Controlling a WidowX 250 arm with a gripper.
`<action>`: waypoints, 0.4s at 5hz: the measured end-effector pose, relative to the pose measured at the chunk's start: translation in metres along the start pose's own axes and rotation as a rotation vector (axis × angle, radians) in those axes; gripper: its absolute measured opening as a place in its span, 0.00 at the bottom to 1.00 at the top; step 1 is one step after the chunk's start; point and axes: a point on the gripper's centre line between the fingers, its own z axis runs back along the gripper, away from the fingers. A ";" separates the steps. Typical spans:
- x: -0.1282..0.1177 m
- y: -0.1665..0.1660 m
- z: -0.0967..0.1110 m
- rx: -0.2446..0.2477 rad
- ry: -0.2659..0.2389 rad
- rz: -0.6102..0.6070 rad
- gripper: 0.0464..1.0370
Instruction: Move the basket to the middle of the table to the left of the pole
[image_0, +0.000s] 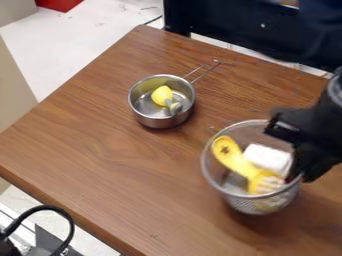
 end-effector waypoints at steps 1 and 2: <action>0.020 -0.019 -0.012 0.039 0.005 0.015 0.01; 0.039 -0.036 -0.017 0.044 -0.007 0.026 0.01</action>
